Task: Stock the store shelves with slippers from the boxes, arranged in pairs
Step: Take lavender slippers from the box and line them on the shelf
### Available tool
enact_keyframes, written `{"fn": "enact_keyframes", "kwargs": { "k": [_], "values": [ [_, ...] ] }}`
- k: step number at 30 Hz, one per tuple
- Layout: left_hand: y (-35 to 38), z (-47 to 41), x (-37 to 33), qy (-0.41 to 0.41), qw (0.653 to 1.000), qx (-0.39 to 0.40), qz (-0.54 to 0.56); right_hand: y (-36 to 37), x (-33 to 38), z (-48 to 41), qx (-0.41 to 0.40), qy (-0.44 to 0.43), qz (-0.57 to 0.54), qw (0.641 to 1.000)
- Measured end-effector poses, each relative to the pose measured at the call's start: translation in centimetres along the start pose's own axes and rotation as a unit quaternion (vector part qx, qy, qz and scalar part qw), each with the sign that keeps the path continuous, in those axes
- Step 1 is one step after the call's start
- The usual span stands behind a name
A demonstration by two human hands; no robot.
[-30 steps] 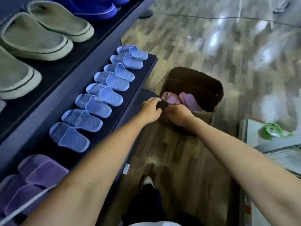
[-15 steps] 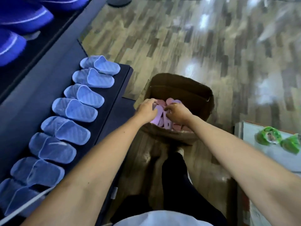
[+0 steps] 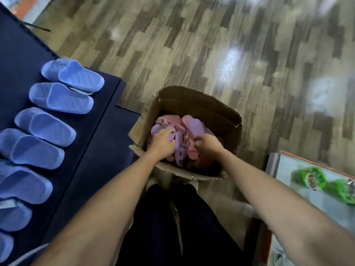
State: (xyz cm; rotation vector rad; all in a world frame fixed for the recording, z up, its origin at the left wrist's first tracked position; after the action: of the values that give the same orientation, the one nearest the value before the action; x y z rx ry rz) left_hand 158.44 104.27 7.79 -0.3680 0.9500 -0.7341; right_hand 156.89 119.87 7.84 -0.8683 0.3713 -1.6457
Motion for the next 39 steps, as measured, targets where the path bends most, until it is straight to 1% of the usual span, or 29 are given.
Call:
{"fn": "enact_keyframes", "kwargs": {
  "k": [4,7,10,14,18,21,25,27,29,31,33,35,37,39],
  "values": [
    [3.1,-4.5,3.3,-0.007,0.999,0.031,-0.032,4.1,-3.6,-4.5,0.048,0.020,0.005,0.999],
    [5.5,-8.2,6.3,-0.012,0.996,0.064,-0.058,7.8,-6.0,-8.1,0.065,0.041,-0.015,0.997],
    [8.1,-12.2,9.8,-0.013,0.995,0.074,-0.072,11.9,-7.8,-11.7,0.079,0.063,-0.029,0.994],
    [11.9,-16.5,15.2,-0.030,0.993,0.086,-0.078,17.7,-10.3,-16.7,0.125,0.068,-0.030,0.989],
    [15.2,-19.9,21.2,-0.037,0.990,0.084,-0.109,21.9,-12.0,-21.0,0.113,0.092,-0.042,0.989],
    [16.7,-22.2,24.8,-0.068,0.988,0.062,-0.126,24.6,-12.2,-23.6,0.092,0.072,-0.052,0.992],
    [17.7,-24.7,28.1,-0.126,0.987,-0.023,-0.097,26.9,-12.4,-27.1,0.032,0.044,-0.076,0.996],
    [18.1,-25.1,29.6,-0.185,0.979,-0.044,-0.077,27.6,-12.7,-28.7,-0.002,0.053,-0.081,0.995],
    [18.8,-24.9,31.1,-0.243,0.968,-0.055,-0.028,28.3,-13.1,-30.1,-0.019,0.065,-0.091,0.994],
    [19.4,-24.6,32.1,-0.271,0.961,-0.055,-0.003,29.3,-13.7,-31.1,0.010,0.068,-0.099,0.993],
    [19.8,-24.6,32.7,-0.283,0.957,-0.059,0.004,30.5,-14.1,-31.3,0.086,0.064,-0.077,0.991],
    [19.6,-24.8,32.5,-0.298,0.949,-0.088,0.053,31.7,-14.1,-31.0,0.141,0.072,-0.039,0.987],
    [19.3,-25.2,32.0,-0.308,0.932,-0.136,0.133,31.6,-13.7,-30.8,0.126,0.091,-0.025,0.988],
    [19.2,-25.4,31.8,-0.325,0.907,-0.173,0.205,30.6,-13.1,-31.1,0.088,0.077,0.008,0.993]
  ]
}}
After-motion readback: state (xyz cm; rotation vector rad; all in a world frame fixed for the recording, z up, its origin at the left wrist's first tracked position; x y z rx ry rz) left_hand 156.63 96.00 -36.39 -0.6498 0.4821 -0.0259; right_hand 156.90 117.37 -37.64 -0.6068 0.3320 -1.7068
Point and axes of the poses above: each hand's wrist, its own z-axis away from the middle knuckle, its own y-axis out of the palm, x = y × z, the point moved 4 cm from there along -z, towards the middle knuckle, and after that the axes turned 7 degrees about z, right-handed, at the moved point
